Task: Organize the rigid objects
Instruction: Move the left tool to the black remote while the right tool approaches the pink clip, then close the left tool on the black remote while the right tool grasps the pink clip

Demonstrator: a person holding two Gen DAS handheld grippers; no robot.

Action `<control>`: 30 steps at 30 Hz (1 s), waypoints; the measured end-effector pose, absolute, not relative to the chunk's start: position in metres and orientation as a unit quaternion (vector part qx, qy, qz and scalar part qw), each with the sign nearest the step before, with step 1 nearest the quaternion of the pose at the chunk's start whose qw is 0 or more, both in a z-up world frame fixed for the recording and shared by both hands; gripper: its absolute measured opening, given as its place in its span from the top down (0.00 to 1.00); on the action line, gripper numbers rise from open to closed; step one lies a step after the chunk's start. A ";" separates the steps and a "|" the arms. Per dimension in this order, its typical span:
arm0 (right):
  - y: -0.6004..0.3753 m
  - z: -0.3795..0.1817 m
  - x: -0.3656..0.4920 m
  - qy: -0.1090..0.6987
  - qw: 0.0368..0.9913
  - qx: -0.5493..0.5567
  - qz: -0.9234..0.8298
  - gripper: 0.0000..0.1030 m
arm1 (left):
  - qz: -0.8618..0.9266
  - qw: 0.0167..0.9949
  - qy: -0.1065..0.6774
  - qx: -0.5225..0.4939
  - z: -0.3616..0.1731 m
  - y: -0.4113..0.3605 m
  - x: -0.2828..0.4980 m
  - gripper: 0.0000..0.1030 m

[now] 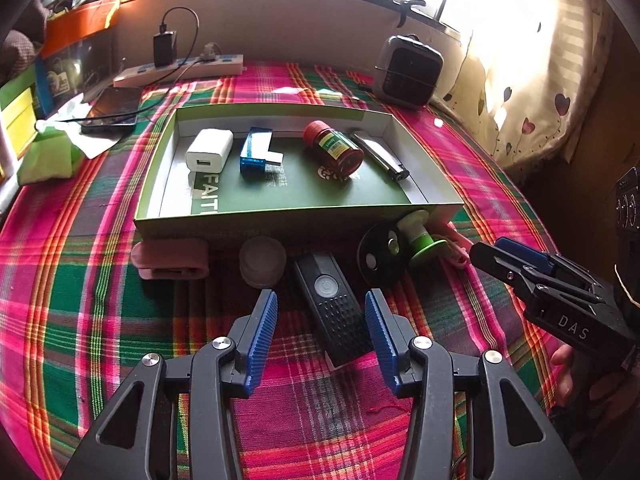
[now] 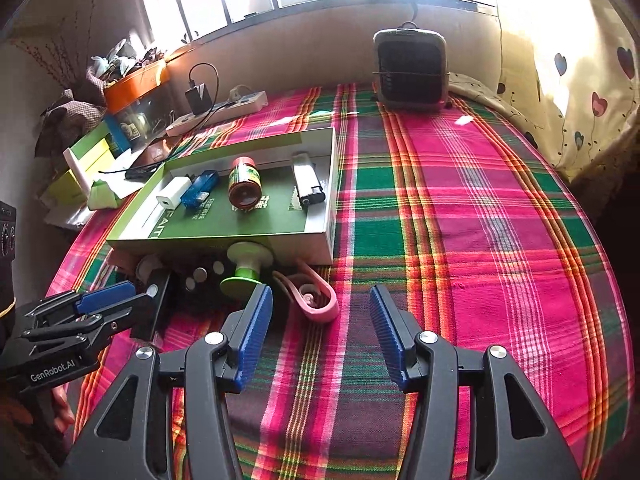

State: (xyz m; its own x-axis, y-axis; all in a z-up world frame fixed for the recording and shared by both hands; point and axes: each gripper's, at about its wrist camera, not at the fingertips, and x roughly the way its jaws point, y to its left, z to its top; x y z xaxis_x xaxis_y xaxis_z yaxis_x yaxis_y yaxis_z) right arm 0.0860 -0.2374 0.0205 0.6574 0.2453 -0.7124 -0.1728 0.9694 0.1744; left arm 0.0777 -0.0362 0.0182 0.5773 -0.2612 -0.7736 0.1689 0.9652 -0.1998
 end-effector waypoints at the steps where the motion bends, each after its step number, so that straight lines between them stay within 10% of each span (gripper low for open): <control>1: -0.237 0.020 0.086 0.398 0.909 0.045 0.115 0.50 | -0.124 0.885 0.445 -0.053 0.017 -0.037 0.078 0.56; 30: -0.212 0.001 0.116 0.426 0.892 -0.069 0.134 0.49 | -0.102 0.888 0.449 -0.022 0.006 -0.040 0.082 0.56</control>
